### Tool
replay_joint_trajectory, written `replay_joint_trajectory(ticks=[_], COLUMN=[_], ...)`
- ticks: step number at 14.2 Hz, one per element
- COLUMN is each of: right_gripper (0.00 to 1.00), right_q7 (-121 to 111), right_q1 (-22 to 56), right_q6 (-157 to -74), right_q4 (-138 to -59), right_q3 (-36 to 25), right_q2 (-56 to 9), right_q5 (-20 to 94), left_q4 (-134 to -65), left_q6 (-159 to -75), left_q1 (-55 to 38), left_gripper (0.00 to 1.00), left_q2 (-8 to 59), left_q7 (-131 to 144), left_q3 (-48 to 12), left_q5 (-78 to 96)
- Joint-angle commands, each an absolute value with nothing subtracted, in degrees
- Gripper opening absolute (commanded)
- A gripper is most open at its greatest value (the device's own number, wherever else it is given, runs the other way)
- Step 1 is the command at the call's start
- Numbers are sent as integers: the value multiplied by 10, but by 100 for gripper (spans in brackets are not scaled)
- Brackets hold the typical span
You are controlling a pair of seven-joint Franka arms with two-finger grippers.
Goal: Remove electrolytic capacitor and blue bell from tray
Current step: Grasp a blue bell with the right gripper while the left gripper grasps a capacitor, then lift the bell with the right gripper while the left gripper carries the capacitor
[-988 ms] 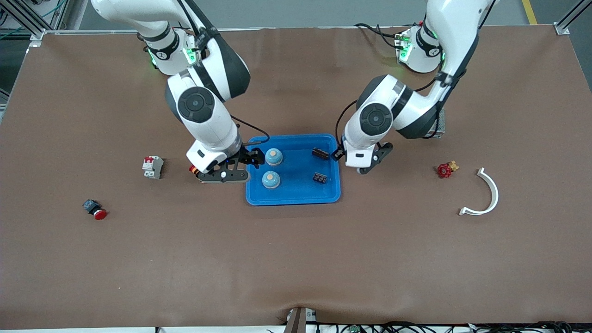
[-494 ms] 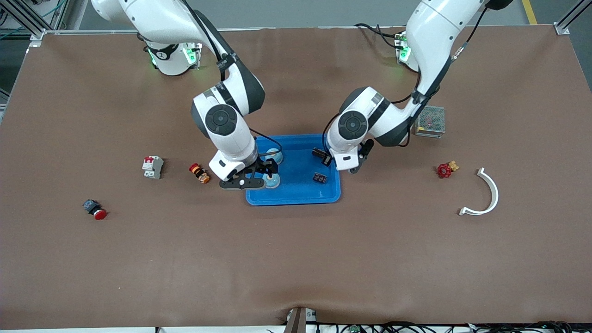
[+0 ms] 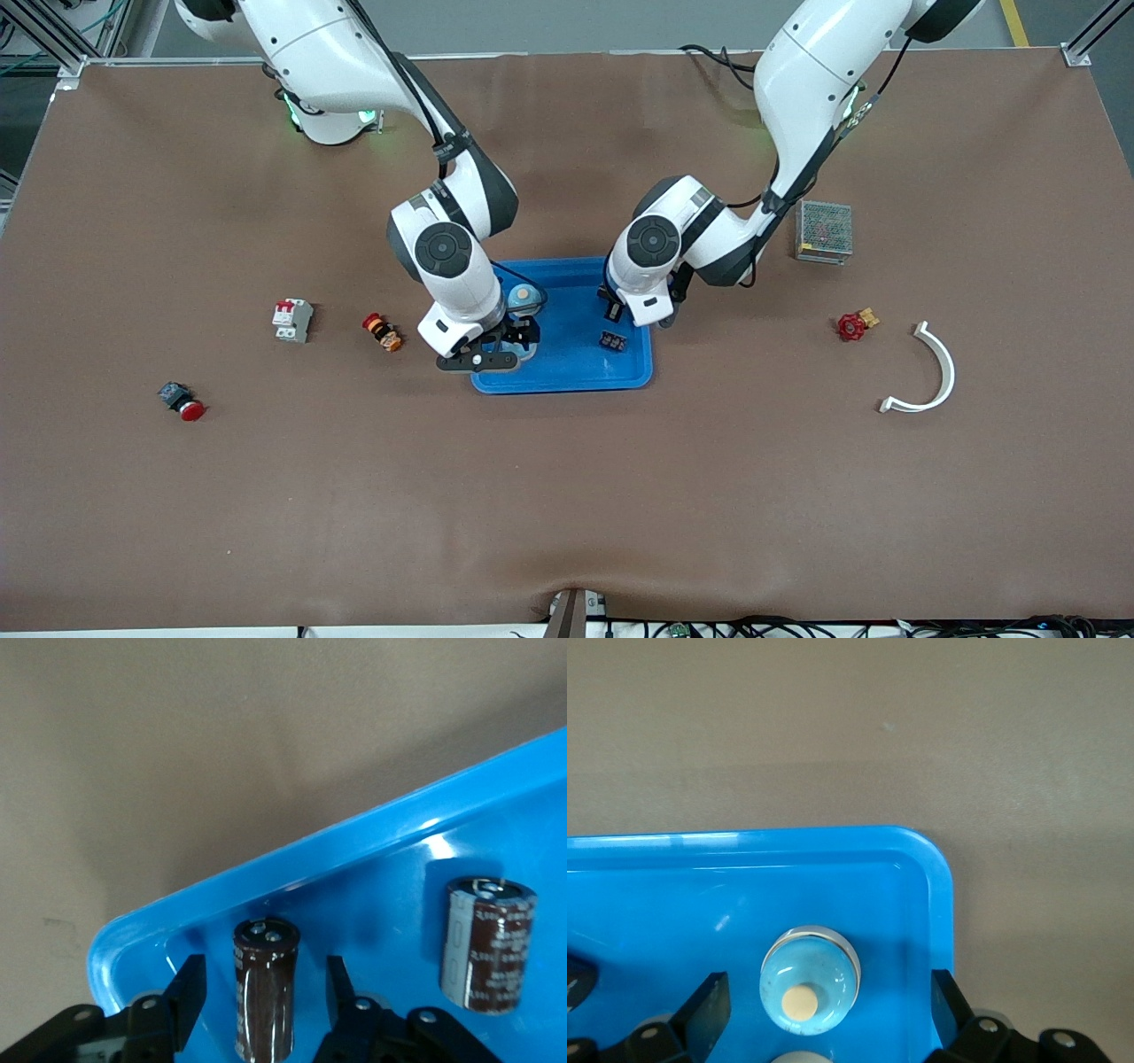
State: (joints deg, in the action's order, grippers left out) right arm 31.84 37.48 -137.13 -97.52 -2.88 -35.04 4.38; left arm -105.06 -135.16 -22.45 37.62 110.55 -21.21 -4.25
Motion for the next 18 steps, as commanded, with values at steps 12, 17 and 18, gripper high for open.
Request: replay_joint_trajectory(ticks=[12, 17, 18], right_gripper=[100, 100, 100], right_q7=[323, 323, 324], right_q1=[401, 405, 405], right_q6=[-1422, -1422, -1422], right_q4=[-972, -974, -974], right_q3=[-36, -36, -36], right_q2=[-399, -404, -405], right_q5=[43, 44, 44], left_q4=[-1009, -1016, -1019], left_q6=[-1223, -1108, -1090], left_q1=[-192, -141, -129], left_gripper=[0, 0, 0], left_q2=[304, 252, 248], left_q7=[1045, 952, 934], left_q3=[-207, -210, -210], left_q5=[-100, -99, -100])
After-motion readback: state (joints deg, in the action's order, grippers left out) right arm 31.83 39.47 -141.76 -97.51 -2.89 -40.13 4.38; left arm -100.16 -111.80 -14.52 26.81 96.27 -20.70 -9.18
